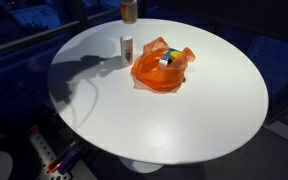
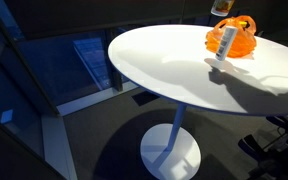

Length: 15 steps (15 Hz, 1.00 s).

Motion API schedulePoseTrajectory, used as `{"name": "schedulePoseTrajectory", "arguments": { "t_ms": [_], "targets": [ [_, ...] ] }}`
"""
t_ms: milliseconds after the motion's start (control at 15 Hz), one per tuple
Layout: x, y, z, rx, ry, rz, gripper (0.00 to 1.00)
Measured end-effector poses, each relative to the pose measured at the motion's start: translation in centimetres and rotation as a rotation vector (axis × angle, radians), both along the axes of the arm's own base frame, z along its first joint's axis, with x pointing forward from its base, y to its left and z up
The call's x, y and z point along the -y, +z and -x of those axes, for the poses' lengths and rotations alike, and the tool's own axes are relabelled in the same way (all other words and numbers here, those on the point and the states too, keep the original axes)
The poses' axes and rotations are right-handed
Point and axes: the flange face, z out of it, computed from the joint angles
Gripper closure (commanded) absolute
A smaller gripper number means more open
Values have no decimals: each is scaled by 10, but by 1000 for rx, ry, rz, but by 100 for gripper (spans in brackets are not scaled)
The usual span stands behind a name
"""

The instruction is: Remove the white bottle from the plastic and put it on the table

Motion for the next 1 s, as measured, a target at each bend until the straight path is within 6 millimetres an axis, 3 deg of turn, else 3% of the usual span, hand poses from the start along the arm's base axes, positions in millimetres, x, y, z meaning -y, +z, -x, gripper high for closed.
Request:
{"name": "schedulePoseTrajectory", "arguments": {
  "t_ms": [267, 600, 1000],
  "targets": [
    [-30, -14, -7, 10, 64, -40, 80],
    [-60, -49, -19, -32, 126, -70, 80],
    [-72, -100, -32, -115, 164, -59, 80]
  ]
}}
